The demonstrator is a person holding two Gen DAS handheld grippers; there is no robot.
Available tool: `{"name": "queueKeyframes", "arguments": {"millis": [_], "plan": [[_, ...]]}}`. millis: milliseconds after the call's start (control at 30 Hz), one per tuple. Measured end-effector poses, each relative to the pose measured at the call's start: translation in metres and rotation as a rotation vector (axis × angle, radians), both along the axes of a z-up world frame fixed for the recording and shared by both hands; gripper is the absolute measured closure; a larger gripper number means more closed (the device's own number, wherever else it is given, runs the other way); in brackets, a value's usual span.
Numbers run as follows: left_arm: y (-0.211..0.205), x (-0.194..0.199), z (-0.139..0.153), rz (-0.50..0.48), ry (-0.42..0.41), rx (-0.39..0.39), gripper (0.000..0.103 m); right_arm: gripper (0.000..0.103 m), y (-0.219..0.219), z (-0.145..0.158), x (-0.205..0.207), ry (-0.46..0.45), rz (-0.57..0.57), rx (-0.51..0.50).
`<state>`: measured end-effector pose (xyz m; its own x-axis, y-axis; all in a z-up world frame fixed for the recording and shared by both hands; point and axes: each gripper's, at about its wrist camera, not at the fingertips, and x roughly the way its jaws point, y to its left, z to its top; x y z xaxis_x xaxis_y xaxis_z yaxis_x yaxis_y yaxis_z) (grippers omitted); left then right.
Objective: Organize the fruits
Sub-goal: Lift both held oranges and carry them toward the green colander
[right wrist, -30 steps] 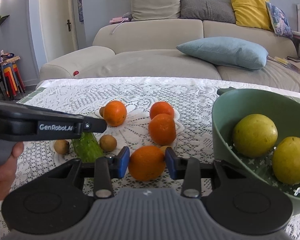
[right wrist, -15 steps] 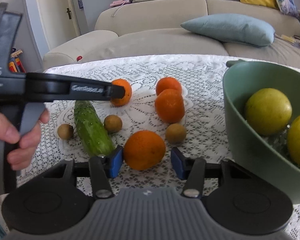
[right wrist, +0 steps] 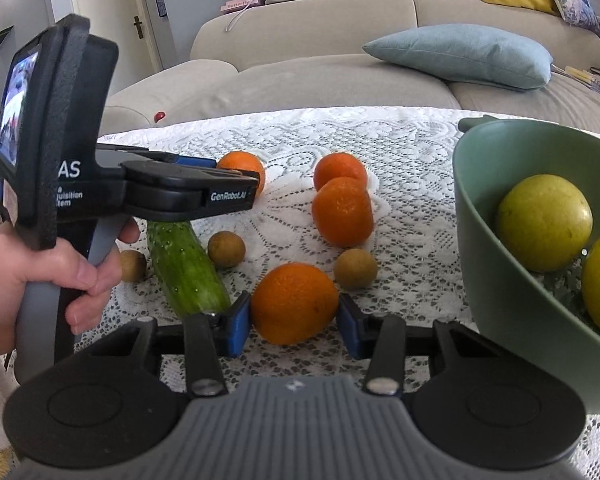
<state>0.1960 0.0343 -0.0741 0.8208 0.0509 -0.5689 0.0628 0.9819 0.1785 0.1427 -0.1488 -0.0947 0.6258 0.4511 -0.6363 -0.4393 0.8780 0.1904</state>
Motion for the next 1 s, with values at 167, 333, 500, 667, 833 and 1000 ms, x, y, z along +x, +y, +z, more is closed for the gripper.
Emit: {"name": "queueKeyframes", "arguments": {"millis": [167, 333, 500, 667, 833, 1000], "plan": [[0.010, -0.008, 0.008, 0.003, -0.001, -0.100, 0.062, 0.060, -0.005, 0.003, -0.005, -0.015, 0.000, 0.001], [0.010, -0.021, 0.018, 0.001, -0.023, -0.127, 0.066, 0.061, -0.006, 0.006, -0.007, -0.023, 0.009, 0.005], [0.005, -0.028, 0.020, -0.041, 0.008, -0.119, 0.067, 0.061, -0.003, 0.005, -0.007, -0.019, 0.015, -0.004], [0.004, -0.022, 0.016, -0.049, 0.034, -0.110, 0.068, 0.061, -0.003, 0.004, -0.006, -0.017, 0.005, -0.003], [-0.003, -0.016, 0.011, -0.036, 0.080, -0.034, 0.052, 0.061, -0.005, 0.001, -0.004, -0.005, -0.010, 0.004], [-0.011, -0.013, 0.003, -0.049, 0.098, 0.010, 0.055, 0.061, -0.003, 0.001, -0.005, -0.009, -0.005, 0.000]]}}
